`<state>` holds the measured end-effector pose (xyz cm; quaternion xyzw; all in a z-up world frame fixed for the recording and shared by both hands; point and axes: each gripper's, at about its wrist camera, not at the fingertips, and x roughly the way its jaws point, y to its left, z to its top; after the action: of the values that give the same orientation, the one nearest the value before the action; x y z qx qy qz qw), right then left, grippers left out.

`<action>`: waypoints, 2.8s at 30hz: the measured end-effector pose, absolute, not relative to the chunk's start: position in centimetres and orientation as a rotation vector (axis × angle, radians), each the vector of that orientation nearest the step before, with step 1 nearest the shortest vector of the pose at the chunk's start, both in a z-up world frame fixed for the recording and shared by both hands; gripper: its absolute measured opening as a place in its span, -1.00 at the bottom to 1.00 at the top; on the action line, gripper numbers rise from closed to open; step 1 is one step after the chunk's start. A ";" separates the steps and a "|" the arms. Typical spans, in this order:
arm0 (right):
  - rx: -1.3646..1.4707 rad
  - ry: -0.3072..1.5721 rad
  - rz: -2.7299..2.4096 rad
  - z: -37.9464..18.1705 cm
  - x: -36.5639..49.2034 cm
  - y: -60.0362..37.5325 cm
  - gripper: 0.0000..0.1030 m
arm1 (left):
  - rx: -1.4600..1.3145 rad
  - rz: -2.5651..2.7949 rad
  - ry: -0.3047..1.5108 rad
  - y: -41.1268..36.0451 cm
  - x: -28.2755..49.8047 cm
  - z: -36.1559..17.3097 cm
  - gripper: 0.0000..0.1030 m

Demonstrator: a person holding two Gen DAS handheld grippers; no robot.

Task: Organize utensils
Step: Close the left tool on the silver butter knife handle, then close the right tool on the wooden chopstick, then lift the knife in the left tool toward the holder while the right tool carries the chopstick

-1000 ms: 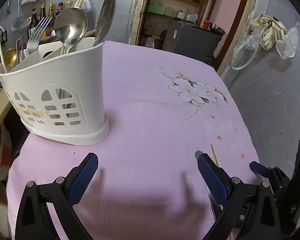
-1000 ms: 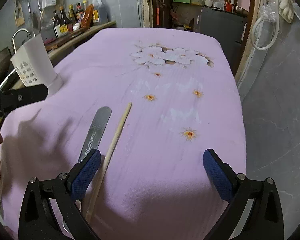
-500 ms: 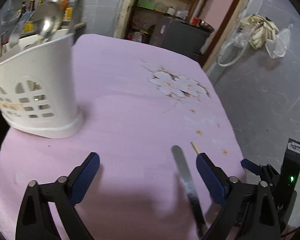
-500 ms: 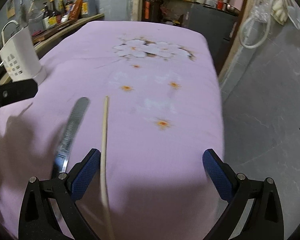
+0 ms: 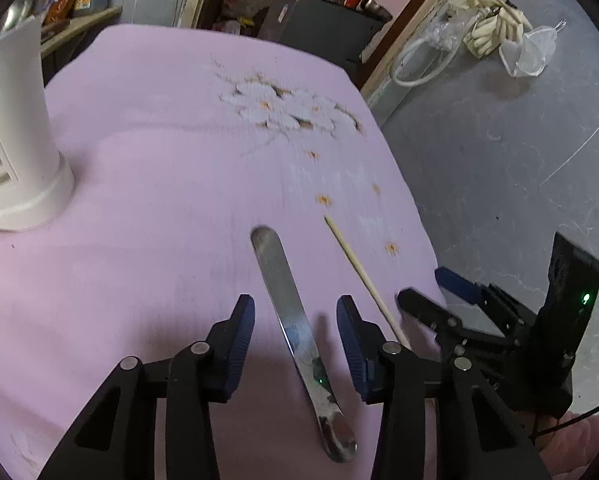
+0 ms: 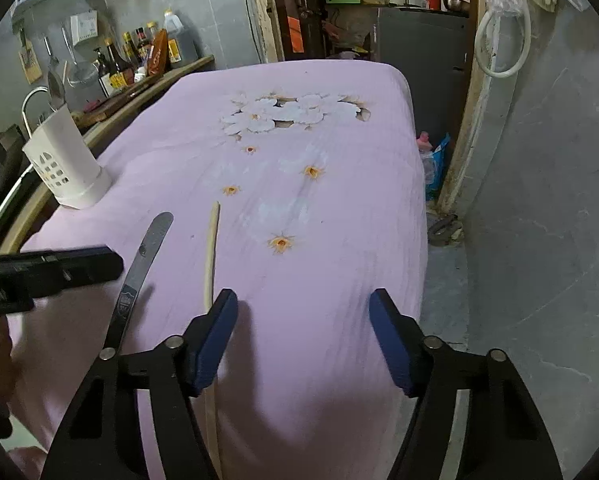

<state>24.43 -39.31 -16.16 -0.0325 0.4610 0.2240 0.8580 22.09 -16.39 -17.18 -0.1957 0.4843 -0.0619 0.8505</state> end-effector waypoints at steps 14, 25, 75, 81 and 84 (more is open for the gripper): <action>0.004 0.965 0.569 -16.0 25.3 -40.0 -0.15 | -0.250 -0.037 1.090 -19.3 23.2 -18.0 -0.62; 0.032 0.984 0.628 -16.1 25.5 -39.1 -0.37 | -0.387 0.004 1.102 -17.4 23.4 -17.8 -0.88; -0.231 1.067 0.715 -16.5 25.3 -34.0 -0.69 | -0.418 -0.123 1.161 -17.3 26.9 -18.0 -0.91; -0.200 1.140 0.688 -16.2 26.1 -33.7 -0.92 | -0.390 -0.137 1.179 -17.6 27.4 -17.8 -0.94; -0.036 1.156 0.687 -15.7 26.7 -35.2 -0.92 | -0.409 -0.123 1.169 -17.7 27.4 -17.1 -0.96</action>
<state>26.65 -35.20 -15.75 -0.0167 0.5356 0.3184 0.7820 27.35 -17.65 -17.11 -0.1914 0.5475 -0.0576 0.8126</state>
